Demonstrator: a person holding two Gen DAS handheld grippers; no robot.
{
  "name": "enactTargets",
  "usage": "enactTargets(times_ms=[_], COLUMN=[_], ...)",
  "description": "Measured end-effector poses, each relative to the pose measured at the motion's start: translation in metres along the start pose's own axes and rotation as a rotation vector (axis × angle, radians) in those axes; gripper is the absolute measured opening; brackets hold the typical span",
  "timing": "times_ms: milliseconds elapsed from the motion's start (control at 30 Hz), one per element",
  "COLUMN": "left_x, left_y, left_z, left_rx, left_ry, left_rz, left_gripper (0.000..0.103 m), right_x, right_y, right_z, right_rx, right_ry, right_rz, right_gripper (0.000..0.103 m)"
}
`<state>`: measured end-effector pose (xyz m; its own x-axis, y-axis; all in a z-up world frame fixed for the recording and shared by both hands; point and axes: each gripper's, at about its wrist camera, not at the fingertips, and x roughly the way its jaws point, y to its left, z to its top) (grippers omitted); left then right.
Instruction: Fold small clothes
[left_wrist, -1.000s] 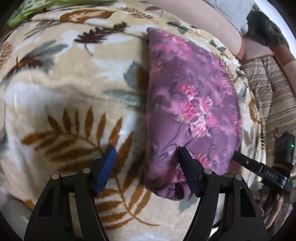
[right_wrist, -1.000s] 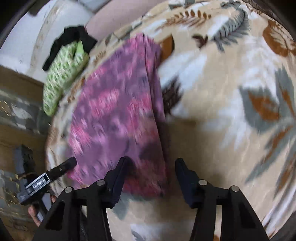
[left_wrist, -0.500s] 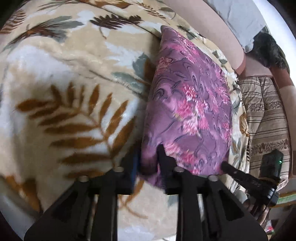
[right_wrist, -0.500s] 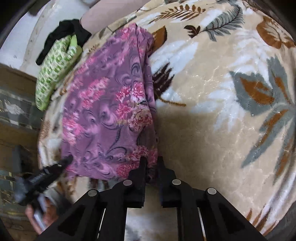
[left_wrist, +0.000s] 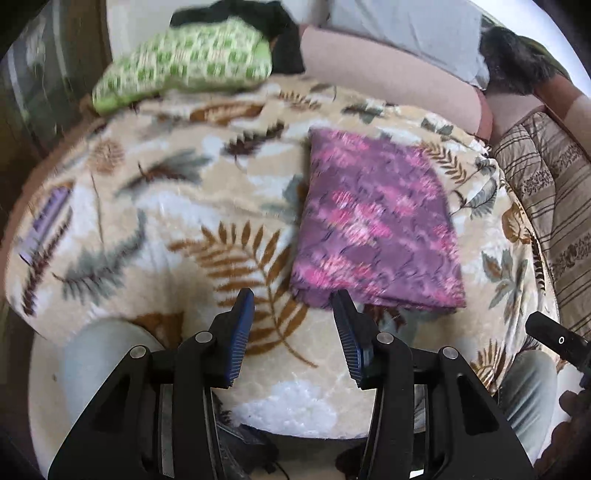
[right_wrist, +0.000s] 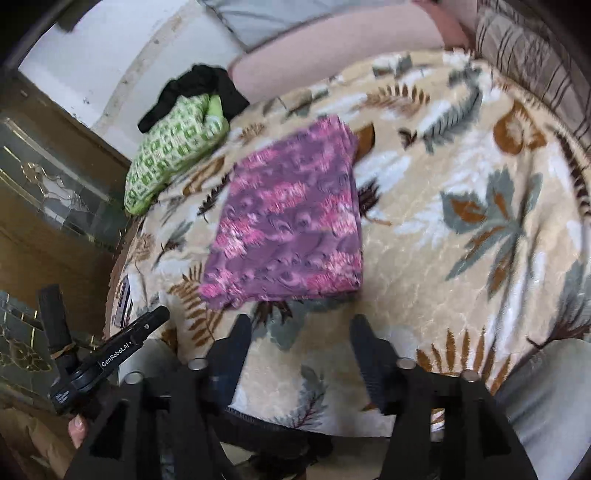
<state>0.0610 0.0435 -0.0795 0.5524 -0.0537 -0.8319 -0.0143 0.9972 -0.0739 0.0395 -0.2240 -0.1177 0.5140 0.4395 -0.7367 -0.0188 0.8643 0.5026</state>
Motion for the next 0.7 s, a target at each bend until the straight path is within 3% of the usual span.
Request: enactTargets(times_ms=[133, 200, 233, 567, 700], left_x=[-0.026, -0.035, -0.039, -0.071, -0.081], left_y=[-0.011, -0.013, -0.013, -0.021, -0.025], left_z=[0.008, 0.011, 0.012, 0.013, 0.011], left_rx=[0.044, 0.052, 0.052, 0.040, 0.042], left_ry=[-0.076, -0.100, -0.110, -0.148, -0.170], left_rz=[0.072, 0.084, 0.075, 0.084, 0.093], left_gripper=[0.046, 0.063, 0.064, 0.064, 0.064], right_x=[-0.015, -0.016, -0.016, -0.060, -0.072], right_y=[0.017, 0.021, 0.023, 0.049, 0.051], right_z=[0.004, 0.008, 0.009, 0.014, 0.016], right_rx=[-0.063, -0.085, -0.090, -0.133, -0.130], right_ry=[-0.062, -0.061, -0.056, -0.183, -0.199], right_rz=[-0.098, -0.130, -0.133, -0.214, -0.184], right_gripper=[0.063, 0.063, 0.063, 0.063, 0.063])
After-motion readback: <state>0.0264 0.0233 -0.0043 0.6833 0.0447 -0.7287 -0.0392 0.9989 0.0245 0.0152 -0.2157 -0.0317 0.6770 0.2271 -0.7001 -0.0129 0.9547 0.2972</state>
